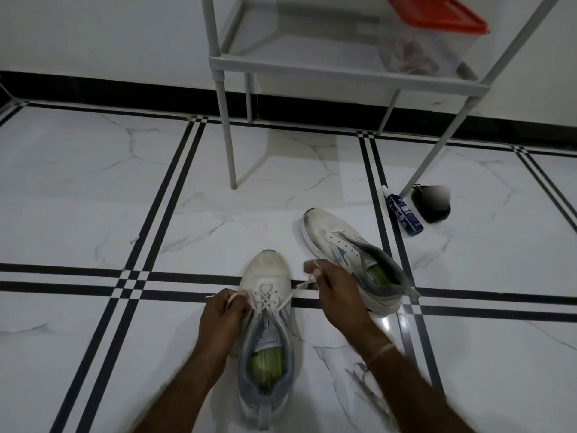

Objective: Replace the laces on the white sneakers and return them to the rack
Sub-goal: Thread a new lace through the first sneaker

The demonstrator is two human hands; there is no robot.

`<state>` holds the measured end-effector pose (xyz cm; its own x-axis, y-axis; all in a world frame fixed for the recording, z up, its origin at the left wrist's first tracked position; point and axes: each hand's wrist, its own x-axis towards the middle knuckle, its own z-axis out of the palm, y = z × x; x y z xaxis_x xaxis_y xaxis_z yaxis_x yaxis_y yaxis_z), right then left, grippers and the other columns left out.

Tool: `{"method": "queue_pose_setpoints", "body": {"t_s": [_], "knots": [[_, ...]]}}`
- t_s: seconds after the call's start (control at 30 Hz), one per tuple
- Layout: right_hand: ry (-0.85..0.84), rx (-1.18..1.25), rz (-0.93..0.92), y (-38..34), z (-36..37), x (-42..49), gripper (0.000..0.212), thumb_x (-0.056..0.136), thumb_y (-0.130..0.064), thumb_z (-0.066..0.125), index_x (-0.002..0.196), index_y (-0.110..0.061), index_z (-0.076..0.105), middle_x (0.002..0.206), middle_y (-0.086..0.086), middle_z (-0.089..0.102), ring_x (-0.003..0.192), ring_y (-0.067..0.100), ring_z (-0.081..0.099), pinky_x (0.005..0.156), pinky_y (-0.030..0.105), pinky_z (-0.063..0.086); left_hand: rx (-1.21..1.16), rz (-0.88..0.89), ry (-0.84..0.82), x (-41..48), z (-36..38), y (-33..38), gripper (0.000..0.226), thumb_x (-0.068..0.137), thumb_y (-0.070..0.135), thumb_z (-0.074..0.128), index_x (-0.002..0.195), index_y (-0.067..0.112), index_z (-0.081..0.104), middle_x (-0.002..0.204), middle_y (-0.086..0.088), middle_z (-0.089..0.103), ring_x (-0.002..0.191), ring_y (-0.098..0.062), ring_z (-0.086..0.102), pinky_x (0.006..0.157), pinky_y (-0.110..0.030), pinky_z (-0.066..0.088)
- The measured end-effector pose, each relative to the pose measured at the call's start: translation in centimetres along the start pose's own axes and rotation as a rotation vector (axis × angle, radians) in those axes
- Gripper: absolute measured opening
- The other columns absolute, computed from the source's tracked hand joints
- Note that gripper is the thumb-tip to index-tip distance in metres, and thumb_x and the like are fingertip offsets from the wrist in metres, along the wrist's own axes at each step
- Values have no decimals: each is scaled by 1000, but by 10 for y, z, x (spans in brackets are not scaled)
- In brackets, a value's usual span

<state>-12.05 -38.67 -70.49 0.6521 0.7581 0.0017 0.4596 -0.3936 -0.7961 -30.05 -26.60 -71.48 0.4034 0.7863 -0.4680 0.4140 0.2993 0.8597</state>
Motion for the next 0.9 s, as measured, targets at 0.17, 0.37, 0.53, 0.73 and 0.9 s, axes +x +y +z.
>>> {"method": "queue_pose_setpoints", "body": {"t_s": [0.17,0.37,0.53,0.73,0.9], "knots": [[91,-150,-172,0,6,2,30,90,-2,58,108,-15,77,90,-1,75,86,8,66,82,26,53,312,221,190,-6,3,-3,28,86,42,76,98,23,59,97,5,63,96,-19,57,83,-36,48],[-148,-22,-122,-19,16,-9,10,101,-18,58,100,-27,52,73,-9,71,62,2,65,64,36,58,489,462,44,-31,-7,-8,32,81,57,74,93,33,58,86,18,59,80,-5,57,68,-23,50],[-157,108,-107,-23,32,-17,4,86,-21,75,82,-19,74,77,-10,72,78,7,68,74,34,56,312,346,66,-30,-10,-11,16,84,25,80,87,40,73,79,18,74,78,0,69,78,-30,61],[-189,85,-59,-21,36,-22,4,86,-18,77,89,-18,79,84,-10,72,83,6,68,79,24,57,153,247,53,-20,-8,-13,11,88,17,77,96,22,82,84,15,78,83,0,72,87,-35,60],[-184,-30,-50,-26,37,-19,2,78,-20,74,77,-18,74,77,-5,70,74,9,64,73,35,55,51,178,18,-19,-5,-16,11,89,13,75,96,20,81,87,7,79,85,-8,74,88,-44,61]]}}
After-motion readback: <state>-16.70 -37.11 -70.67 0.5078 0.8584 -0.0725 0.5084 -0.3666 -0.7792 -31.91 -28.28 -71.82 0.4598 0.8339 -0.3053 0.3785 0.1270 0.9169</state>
